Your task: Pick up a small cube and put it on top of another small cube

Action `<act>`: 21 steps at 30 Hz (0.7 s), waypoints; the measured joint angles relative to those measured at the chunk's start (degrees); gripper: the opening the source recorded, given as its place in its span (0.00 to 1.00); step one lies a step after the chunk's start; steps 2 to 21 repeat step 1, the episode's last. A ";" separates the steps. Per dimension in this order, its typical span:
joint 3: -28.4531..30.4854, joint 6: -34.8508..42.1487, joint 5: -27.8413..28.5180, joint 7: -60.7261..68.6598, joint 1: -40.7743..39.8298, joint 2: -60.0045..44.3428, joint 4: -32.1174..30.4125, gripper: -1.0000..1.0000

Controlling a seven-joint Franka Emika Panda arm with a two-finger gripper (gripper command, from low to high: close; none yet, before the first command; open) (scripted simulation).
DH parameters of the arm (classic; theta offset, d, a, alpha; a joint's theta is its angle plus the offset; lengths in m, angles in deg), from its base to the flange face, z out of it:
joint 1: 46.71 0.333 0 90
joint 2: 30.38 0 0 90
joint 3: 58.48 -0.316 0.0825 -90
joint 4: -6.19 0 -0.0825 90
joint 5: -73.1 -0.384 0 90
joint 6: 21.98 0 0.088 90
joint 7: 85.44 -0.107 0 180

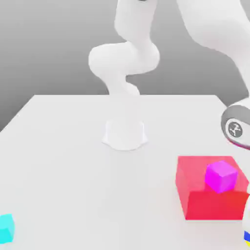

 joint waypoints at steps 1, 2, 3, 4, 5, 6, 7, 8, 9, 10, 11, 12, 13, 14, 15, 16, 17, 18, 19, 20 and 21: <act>-0.39 1.59 -0.46 0.33 -0.19 1.64 -0.02 1.00; -0.39 1.59 -0.46 0.33 -0.19 1.64 -0.02 1.00; -0.39 1.59 -0.46 0.33 -0.19 1.64 -0.02 1.00; -0.39 1.59 -0.46 0.33 -0.19 1.64 -0.02 1.00; -0.39 1.59 -0.46 0.33 -0.19 1.64 -0.02 1.00; -0.39 1.59 -0.46 0.33 -0.19 1.64 -0.02 1.00; -0.39 1.59 -0.46 0.33 -0.19 1.64 -0.02 1.00; -0.39 1.59 -0.46 0.33 -0.19 1.64 -0.02 1.00; -0.39 1.59 -0.46 0.33 -0.19 1.64 -0.02 1.00; -0.39 1.59 -0.46 0.33 -0.19 1.64 -0.02 1.00; -0.39 1.59 -0.46 0.33 -0.19 1.64 -0.02 1.00; -0.39 1.59 -0.46 0.33 -0.19 1.64 -0.02 1.00; -0.39 1.59 -0.46 0.33 -0.19 1.64 -0.02 1.00; -0.39 1.59 -0.46 0.33 -0.19 1.64 -0.02 1.00; -0.39 1.59 -0.46 0.33 -0.19 1.64 -0.02 1.00; -0.39 1.59 -0.46 0.33 -0.19 1.64 -0.02 1.00; -0.39 1.59 -0.46 0.33 -0.19 1.64 -0.02 1.00; -0.39 1.59 -0.46 0.33 -0.19 1.64 -0.02 1.00; -0.39 1.59 -0.46 0.33 -0.19 1.64 -0.02 1.00; -0.39 1.59 -0.46 0.33 -0.19 1.64 -0.02 1.00; -0.39 1.59 -0.46 0.33 -0.19 1.64 -0.02 1.00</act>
